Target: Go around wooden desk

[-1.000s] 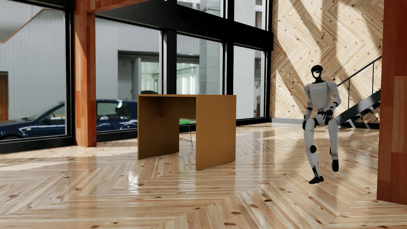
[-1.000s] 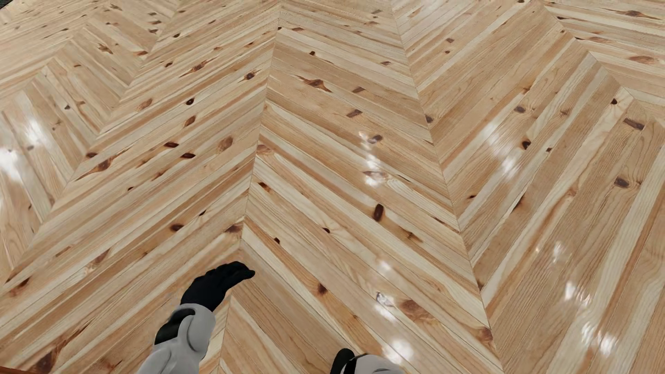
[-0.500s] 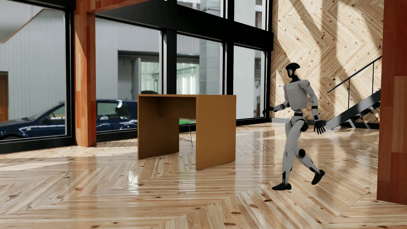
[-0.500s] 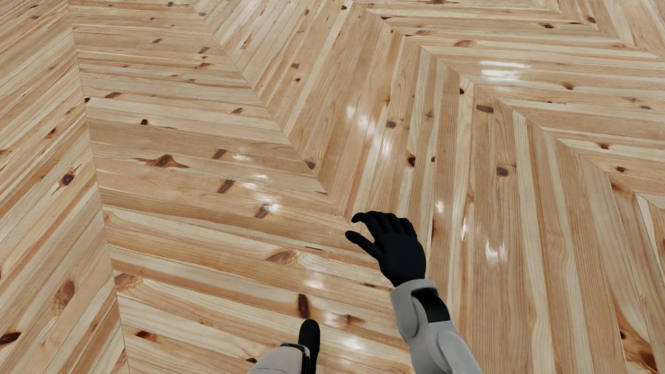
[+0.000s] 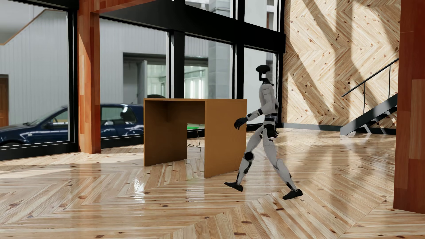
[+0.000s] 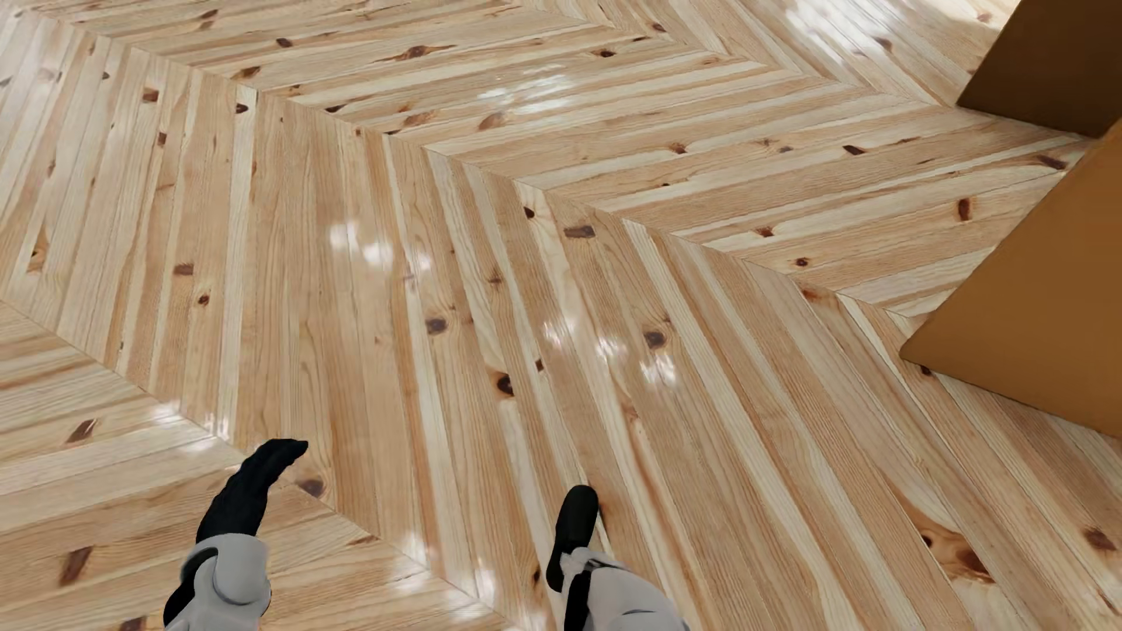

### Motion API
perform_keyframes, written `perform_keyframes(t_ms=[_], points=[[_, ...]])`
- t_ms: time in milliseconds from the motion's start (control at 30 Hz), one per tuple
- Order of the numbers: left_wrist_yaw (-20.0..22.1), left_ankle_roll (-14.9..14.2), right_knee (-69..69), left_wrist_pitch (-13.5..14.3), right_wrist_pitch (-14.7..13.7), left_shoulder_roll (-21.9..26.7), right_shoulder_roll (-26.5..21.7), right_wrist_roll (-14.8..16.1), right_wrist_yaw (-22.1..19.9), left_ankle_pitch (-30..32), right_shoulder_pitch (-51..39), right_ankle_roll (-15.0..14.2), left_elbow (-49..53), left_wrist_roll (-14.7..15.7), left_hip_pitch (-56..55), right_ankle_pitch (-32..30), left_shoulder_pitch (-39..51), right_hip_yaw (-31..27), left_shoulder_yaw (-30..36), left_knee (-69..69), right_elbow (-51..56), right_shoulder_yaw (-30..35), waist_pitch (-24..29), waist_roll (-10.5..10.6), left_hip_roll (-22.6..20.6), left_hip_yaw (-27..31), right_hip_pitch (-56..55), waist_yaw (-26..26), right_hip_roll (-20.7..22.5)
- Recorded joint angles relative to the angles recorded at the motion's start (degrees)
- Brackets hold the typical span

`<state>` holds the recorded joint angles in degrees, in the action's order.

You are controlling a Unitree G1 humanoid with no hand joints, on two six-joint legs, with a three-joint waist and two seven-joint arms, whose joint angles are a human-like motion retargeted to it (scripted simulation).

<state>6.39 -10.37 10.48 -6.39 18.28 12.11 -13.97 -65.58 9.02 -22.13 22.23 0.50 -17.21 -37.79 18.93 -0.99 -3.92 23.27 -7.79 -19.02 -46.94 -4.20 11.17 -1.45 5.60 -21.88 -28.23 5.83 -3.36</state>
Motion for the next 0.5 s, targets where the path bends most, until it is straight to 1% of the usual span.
perform_keyframes(t_ms=[33,67,100,133,167,200,233,267,300,333,367,400,433,467,500], points=[[-0.4,0.0,4.8,-0.9,1.5,-0.3,1.1,-0.6,-0.2,3.1,-0.3,6.9,0.7,0.0,1.9,-0.8,-2.1,0.1,-1.1,-2.7,0.2,-1.3,0.2,0.5,0.9,-0.7,-0.2,0.2,1.2],[-2.1,1.2,7.2,-2.6,2.0,-0.7,3.0,-0.6,-1.7,8.8,-0.2,10.6,-0.2,-1.3,1.8,-5.7,-3.6,1.3,-0.9,-8.4,1.1,-2.7,0.3,1.2,2.5,-0.3,1.3,0.3,1.5],[-4.3,3.2,11.0,-4.6,2.4,-1.0,5.3,-0.4,-3.9,15.2,-0.2,13.5,-2.7,-4.1,-0.5,-6.3,-4.9,1.6,0.2,-18.6,2.1,-4.0,0.4,2.0,5.4,-0.4,2.1,0.4,2.0],[-7.3,5.5,14.8,-6.5,2.7,-1.3,8.0,0.5,-6.6,22.2,-1.1,13.7,-6.2,-7.6,-4.6,-2.9,-6.1,0.9,1.8,-31.2,2.7,-5.0,0.7,3.0,9.8,-0.5,3.1,0.1,3.3],[-10.1,8.2,16.1,-8.2,2.8,-1.7,10.4,0.8,-9.4,25.3,-3.0,13.6,-10.3,-11.5,-10.9,0.1,-7.0,-0.1,3.8,-42.9,2.5,-4.8,1.0,4.1,11.8,3.6,5.2,-0.7,5.8],[-13.1,9.9,15.5,-9.3,2.6,-2.4,12.1,-0.1,-11.9,21.5,-5.8,13.5,-14.6,-15.3,-18.1,2.4,-7.8,-1.8,6.0,-52.0,2.0,-3.4,1.3,4.9,11.3,8.7,8.3,-1.5,8.4],[-15.0,10.4,13.9,-9.3,2.7,-3.7,13.6,-1.1,-14.0,19.9,-9.3,13.2,-17.9,-17.5,-25.1,4.0,-9.2,-3.9,7.1,-58.3,1.5,-1.6,1.4,5.2,10.0,12.6,11.9,-2.2,10.6],[-16.3,9.4,12.0,-9.3,1.5,-5.4,15.3,-1.4,-15.2,19.7,-13.2,12.8,-19.8,-18.6,-31.6,5.3,-11.3,-6.4,7.4,-61.3,1.2,0.0,1.3,5.3,10.0,15.1,15.4,-2.9,12.5],[-17.1,10.2,10.3,-8.4,-1.3,-6.9,17.0,-0.3,-15.5,19.6,-16.4,12.5,-20.4,-18.7,-37.1,6.6,-13.7,-9.1,7.1,-61.0,2.6,1.8,1.1,5.2,10.0,16.7,18.9,-3.7,14.0],[-17.7,11.1,9.0,-7.3,-5.2,-8.2,17.9,1.1,-15.0,19.2,-18.8,12.1,-20.3,-18.1,-41.7,8.0,-16.1,-12.0,6.7,-57.9,5.6,4.9,0.9,5.2,10.6,17.5,22.1,-4.6,15.2],[-17.7,11.9,8.4,-5.9,-11.1,-9.1,18.2,3.5,-14.1,18.9,-20.6,11.8,-19.7,-17.2,-45.6,9.7,-18.2,-14.8,6.2,-52.2,10.6,9.2,0.7,5.3,11.4,17.5,24.9,-5.7,16.3],[-17.3,12.7,8.0,-4.7,-17.0,-10.0,17.7,7.2,-13.9,18.9,-21.6,11.5,-19.2,-16.3,-47.7,11.7,-20.0,-17.6,5.9,-43.3,17.4,13.6,0.6,5.5,12.2,16.1,27.7,-6.7,17.0],[-16.7,13.3,7.8,-3.9,-22.0,-10.8,16.9,12.4,-13.7,19.7,-22.1,11.1,-19.0,-15.4,-48.4,13.9,-21.5,-19.8,5.7,-31.2,25.8,17.8,0.5,5.8,12.4,13.4,30.4,-7.5,17.4],[-16.0,10.9,7.0,-3.5,-26.5,-11.3,16.2,19.6,-13.7,20.0,-22.3,10.8,-19.1,-15.5,-47.8,15.7,-22.5,-21.6,5.9,-16.1,34.9,21.7,0.4,6.1,10.2,11.9,33.2,-8.0,17.5],[-16.2,9.1,5.7,-3.5,-29.5,-11.5,15.6,29.7,-13.4,20.2,-22.3,10.5,-19.5,-15.6,-46.5,17.3,-23.3,-22.9,6.4,-0.6,43.8,25.8,0.3,6.2,6.1,12.6,36.3,-8.3,17.1]])
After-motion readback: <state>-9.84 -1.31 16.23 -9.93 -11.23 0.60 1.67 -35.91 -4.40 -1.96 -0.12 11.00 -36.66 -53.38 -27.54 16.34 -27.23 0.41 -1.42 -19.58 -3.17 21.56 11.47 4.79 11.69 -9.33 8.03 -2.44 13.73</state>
